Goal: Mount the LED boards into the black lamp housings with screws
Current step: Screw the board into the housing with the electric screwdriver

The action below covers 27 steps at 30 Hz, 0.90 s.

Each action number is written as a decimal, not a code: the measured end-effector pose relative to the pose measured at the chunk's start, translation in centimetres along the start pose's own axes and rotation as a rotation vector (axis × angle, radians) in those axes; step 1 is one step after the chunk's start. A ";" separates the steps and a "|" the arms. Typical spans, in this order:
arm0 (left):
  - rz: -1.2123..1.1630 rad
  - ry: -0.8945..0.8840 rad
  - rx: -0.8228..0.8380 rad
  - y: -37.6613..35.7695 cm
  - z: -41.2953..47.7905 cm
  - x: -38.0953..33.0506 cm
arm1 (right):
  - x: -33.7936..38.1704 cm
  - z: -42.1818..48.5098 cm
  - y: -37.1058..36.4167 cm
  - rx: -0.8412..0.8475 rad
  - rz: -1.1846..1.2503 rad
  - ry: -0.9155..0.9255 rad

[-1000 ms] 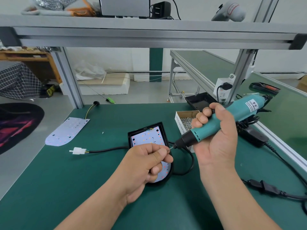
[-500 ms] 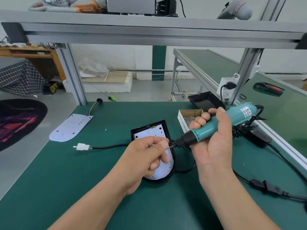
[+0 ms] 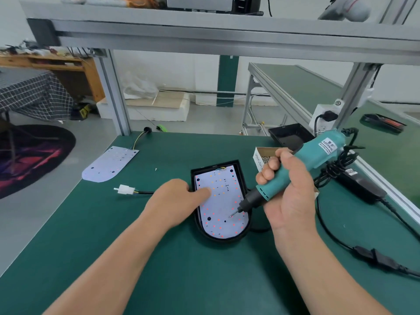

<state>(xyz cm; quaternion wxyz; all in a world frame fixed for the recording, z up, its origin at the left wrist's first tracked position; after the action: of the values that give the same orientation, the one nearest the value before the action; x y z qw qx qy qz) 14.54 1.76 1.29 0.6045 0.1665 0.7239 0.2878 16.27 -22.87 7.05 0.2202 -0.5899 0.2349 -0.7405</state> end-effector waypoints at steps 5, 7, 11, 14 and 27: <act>-0.061 -0.032 0.036 -1.3 0.0 -0.7 | 0.1 0.0 -0.1 0.020 -0.015 0.001; -0.155 -0.044 0.048 -1.7 0.2 -0.8 | 0.1 -0.1 -0.3 0.038 -0.023 0.001; -0.241 -0.022 0.064 -2.2 0.6 -0.4 | 0.3 -0.4 -1.0 0.091 -0.045 0.012; -0.261 -0.007 0.044 -2.2 0.7 -0.1 | 0.4 -0.6 -1.5 0.127 -0.091 0.027; -0.250 -0.013 0.039 -2.5 0.8 -0.2 | 1.2 -2.9 -5.1 0.370 -0.375 0.165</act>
<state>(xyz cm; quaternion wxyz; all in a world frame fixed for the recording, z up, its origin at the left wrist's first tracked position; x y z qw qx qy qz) 15.59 -0.11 -0.16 0.6370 0.0886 0.7405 0.1952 12.89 -19.27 10.54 0.1634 -0.5106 -0.0008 -0.8441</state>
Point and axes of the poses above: each hand's wrist, its own z-axis towards the middle knuckle, its own y-axis out of the back of the hand, x = y × z, the point moved 8 cm from there along z, towards the middle knuckle, and after that the axes turned 8 degrees about -z, right-handed, at the moved point
